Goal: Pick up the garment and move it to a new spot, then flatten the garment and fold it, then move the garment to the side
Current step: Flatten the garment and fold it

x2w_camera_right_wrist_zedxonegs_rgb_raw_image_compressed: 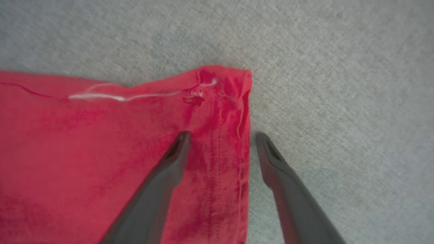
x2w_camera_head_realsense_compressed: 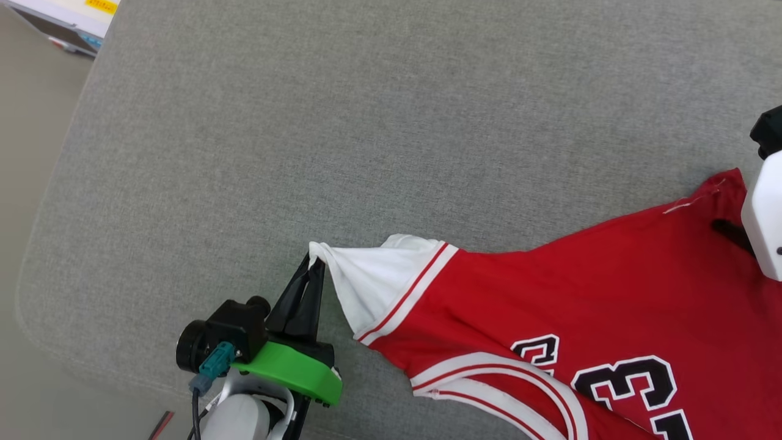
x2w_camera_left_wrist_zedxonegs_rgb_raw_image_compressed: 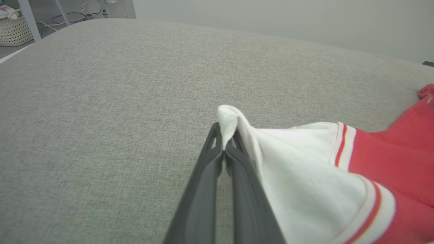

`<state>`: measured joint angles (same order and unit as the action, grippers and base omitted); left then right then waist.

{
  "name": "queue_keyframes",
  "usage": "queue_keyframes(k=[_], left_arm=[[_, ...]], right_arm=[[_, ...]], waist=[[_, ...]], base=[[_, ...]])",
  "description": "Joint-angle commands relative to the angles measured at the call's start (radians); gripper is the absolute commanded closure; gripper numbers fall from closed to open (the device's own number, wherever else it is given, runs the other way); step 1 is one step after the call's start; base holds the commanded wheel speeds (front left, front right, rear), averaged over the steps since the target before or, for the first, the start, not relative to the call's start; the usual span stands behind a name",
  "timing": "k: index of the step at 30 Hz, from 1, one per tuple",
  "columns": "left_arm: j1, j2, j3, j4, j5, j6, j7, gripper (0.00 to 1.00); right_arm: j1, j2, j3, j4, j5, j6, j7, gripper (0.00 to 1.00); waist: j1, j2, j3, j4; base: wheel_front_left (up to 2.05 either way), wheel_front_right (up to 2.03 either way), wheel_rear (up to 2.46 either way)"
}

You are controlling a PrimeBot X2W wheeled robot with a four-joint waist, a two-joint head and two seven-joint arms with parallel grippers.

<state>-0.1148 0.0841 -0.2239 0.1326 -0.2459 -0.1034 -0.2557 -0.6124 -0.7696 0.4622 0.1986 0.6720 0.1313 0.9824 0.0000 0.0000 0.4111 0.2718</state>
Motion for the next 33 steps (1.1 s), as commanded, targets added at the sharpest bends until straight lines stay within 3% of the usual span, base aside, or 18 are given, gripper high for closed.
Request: queue_keyframes(k=[1, 4, 5, 7, 16, 25, 33], left_arm=[[-0.019, -0.008, 0.003, 0.001, 0.008, -0.006, -0.006, 1.00], [-0.021, -0.011, 0.011, 0.002, 0.010, -0.008, -0.006, 1.00], [-0.021, -0.011, 0.015, 0.002, 0.012, -0.009, -0.006, 1.00], [-0.022, -0.013, 0.020, 0.005, 0.015, -0.010, -0.006, 1.00], [-0.011, -0.004, 0.042, 0.012, 0.033, -0.017, -0.006, 1.00], [-0.027, 0.039, 0.055, -0.026, 0.051, -0.021, -0.006, 1.00], [-0.212, 0.094, 0.067, -0.084, 0.042, -0.024, 0.006, 1.00]], right_arm=[[0.027, 0.010, 0.041, 0.034, 0.012, -0.001, 0.006, 0.00], [0.036, 0.004, 0.068, 0.053, 0.035, -0.001, -0.013, 0.00], [0.036, 0.001, 0.077, 0.057, 0.040, -0.001, -0.020, 0.50], [0.030, -0.004, 0.089, 0.061, 0.048, -0.001, -0.037, 1.00], [-0.011, 0.021, 0.043, 0.051, 0.093, -0.001, -0.240, 1.00], [0.021, 0.017, -0.024, -0.032, 0.130, -0.001, -0.412, 1.00], [0.019, 0.043, -0.115, -0.137, 0.128, -0.001, -0.509, 1.00]], waist=[[0.0000, 0.0000, 0.017, 0.016], [0.0000, 0.0000, 0.018, 0.012], [0.0000, 0.0000, 0.018, 0.009], [0.0000, 0.0000, 0.014, 0.003], [0.0000, 0.0000, -0.077, -0.036], [0.0000, 0.0000, -0.195, -0.092], [0.0000, 0.0000, -0.234, -0.141]], base=[[0.00, 0.00, 0.00], [0.00, 0.00, 0.00], [0.00, 0.00, 0.00], [0.00, 0.00, 0.00], [0.00, 0.00, 0.00], [0.00, 0.00, 0.00], [0.00, 0.00, 0.00]])
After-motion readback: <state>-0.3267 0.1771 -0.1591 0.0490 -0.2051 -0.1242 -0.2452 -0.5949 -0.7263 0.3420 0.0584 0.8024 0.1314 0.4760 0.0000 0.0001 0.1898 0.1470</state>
